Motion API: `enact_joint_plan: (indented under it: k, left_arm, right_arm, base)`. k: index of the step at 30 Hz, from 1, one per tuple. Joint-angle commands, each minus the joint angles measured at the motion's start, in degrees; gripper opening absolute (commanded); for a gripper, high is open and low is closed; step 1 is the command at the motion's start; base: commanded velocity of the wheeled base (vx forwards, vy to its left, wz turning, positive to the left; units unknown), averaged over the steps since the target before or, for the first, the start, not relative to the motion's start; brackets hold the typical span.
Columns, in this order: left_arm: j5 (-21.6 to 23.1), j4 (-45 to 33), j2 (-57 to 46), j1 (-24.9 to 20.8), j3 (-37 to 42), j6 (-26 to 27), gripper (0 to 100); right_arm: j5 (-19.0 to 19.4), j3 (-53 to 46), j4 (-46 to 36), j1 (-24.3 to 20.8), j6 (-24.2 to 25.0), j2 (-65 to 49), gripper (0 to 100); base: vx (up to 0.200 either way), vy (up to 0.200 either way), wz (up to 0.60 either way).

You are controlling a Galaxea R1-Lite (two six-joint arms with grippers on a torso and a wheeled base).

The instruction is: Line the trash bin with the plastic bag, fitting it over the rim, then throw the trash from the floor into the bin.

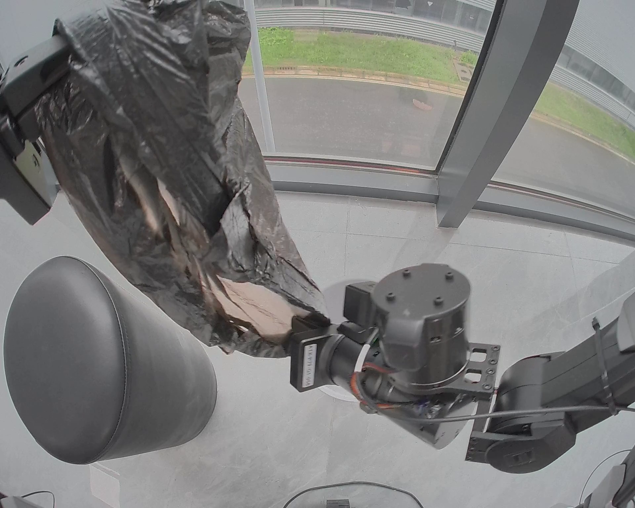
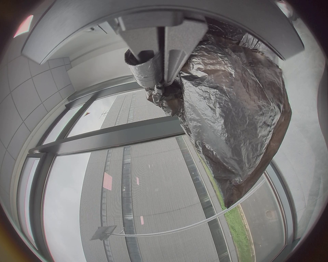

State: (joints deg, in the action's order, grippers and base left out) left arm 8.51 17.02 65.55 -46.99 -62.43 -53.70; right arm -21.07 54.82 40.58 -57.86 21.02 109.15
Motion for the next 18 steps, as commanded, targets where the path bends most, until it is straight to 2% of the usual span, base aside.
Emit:
enact_joint_plan:
  k: [1, 3, 5, 7, 11, 18]
  left_arm:
    - [1.2, 2.3, 0.0, 1.9, 4.3, 0.7, 0]
    - [3.6, 5.9, 0.1, 4.0, 8.5, 1.1, 0]
    - [6.6, 9.2, 0.0, 5.5, 12.2, 1.1, 0]
    - [8.6, 10.9, 0.2, 6.4, 14.4, 1.2, 0]
    - [15.7, 15.2, 1.4, 8.5, 21.1, 1.8, 0]
    - [21.2, 16.7, 3.4, 8.1, 23.8, 1.6, 0]
  right_arm:
    - [5.2, -6.1, -5.5, 4.4, -0.1, -10.0, 0]
    - [12.0, -9.9, -9.0, 7.1, -0.6, -15.9, 0]
    - [16.3, -12.1, -12.6, 9.4, -1.6, -20.4, 0]
    - [17.1, -12.5, -15.6, 11.0, -2.7, -22.8, 0]
    - [20.6, -13.5, -26.2, 14.4, -3.4, -28.3, 0]
    - [23.3, -17.9, -28.9, 14.2, -3.6, -32.3, 0]
  base:
    - [0.000, 0.000, 0.00]
    - [0.000, 0.000, 0.00]
    - [0.000, 0.000, 0.00]
    - [0.000, 0.000, 0.00]
    - [0.000, 0.000, 0.00]
    - [0.000, 0.000, 0.00]
